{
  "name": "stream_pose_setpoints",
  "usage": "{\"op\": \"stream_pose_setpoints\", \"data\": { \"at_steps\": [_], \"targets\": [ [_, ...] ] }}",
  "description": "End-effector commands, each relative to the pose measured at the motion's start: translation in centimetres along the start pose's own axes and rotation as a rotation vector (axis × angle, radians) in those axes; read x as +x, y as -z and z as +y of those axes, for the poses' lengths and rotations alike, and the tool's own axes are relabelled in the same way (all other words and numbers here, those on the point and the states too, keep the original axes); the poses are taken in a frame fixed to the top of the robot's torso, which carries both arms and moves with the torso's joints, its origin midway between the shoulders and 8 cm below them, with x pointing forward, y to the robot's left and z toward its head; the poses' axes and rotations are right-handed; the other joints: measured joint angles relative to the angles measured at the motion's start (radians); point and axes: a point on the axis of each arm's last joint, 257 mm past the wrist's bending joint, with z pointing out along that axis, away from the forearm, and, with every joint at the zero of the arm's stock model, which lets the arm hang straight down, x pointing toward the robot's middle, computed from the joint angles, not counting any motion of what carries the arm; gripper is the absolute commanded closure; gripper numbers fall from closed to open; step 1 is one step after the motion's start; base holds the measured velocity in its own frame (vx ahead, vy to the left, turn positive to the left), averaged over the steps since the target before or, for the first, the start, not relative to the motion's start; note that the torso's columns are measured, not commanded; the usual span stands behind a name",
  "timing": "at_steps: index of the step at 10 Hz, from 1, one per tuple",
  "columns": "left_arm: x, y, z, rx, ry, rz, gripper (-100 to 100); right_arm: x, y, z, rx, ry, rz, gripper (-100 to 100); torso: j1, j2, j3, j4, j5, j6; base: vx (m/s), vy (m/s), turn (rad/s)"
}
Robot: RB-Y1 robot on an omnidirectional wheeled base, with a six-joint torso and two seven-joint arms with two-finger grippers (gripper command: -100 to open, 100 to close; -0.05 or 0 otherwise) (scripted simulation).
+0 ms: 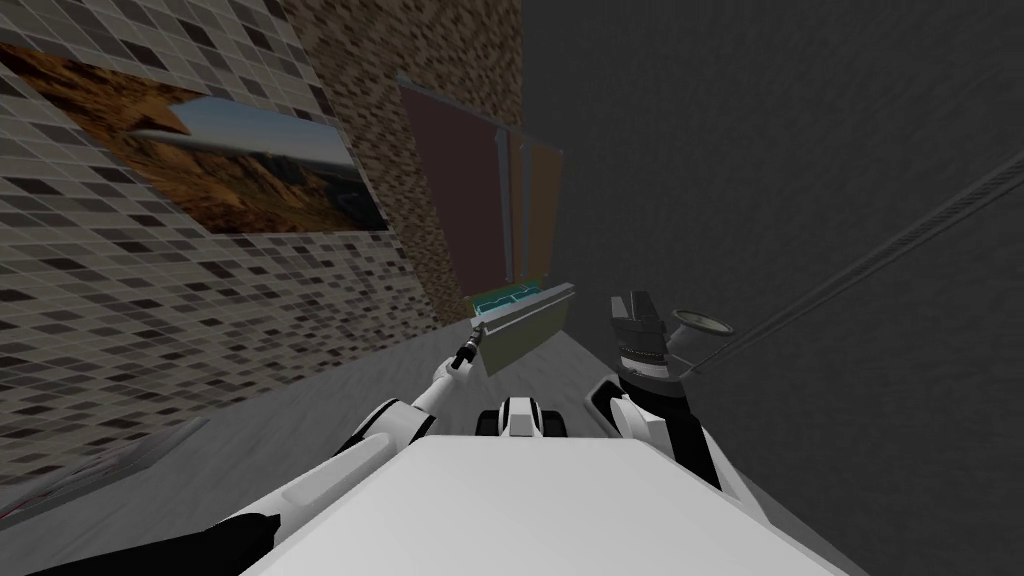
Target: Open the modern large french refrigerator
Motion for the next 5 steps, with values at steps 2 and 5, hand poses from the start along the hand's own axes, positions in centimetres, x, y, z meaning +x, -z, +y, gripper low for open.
{"op": "stream_pose_setpoints", "data": {
  "at_steps": [2, 5],
  "targets": [
    [0.01, 0.01, 0.01, 0.000, 0.000, 0.000, 0, 0.00, 0.00, 0.00, 0.000, 0.000, 0.000, 0, 0.000, 0.000, 0.000, 0.000, 0.000, 0.000, 0.000, 0.000, 0.000],
    [0.01, 0.01, 0.01, 0.000, 0.000, 0.000, 0, 0.00, 0.00, 0.00, 0.000, 0.000, 0.000, 0, -0.001, 0.002, 0.001, 0.000, 0.000, 0.000, 0.000, 0.000, 0.000]
  ]
}}
